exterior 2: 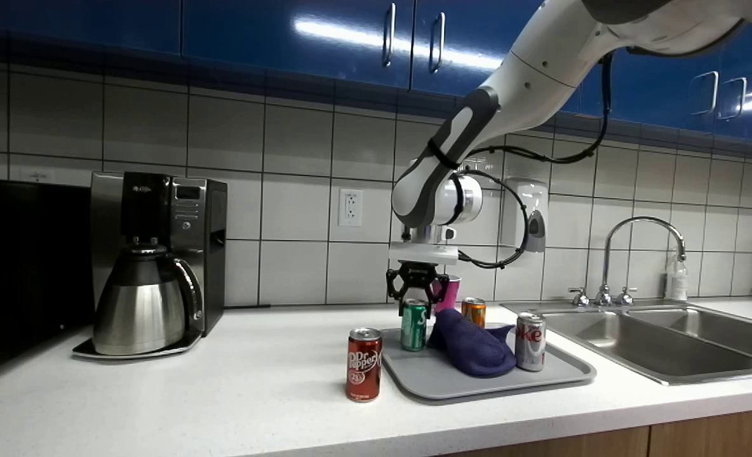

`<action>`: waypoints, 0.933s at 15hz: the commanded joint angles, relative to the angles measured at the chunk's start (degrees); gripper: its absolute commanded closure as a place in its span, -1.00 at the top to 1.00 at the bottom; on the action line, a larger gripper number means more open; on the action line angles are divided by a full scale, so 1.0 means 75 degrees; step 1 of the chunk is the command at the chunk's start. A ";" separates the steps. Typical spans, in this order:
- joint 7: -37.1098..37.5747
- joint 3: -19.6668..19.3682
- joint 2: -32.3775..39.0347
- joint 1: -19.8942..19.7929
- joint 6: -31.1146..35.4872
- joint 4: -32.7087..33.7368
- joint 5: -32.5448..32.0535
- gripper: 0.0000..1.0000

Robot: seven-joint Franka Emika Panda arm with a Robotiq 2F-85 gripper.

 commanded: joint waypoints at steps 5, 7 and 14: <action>0.0017 0.0041 -0.0280 0.0043 -0.0124 -0.0042 0.0089 -0.24; 0.0005 0.0055 -0.0362 0.0055 -0.0089 -0.0085 0.0084 -0.24; -0.0124 0.0280 -0.0714 0.0115 0.0006 -0.0167 0.0086 -0.24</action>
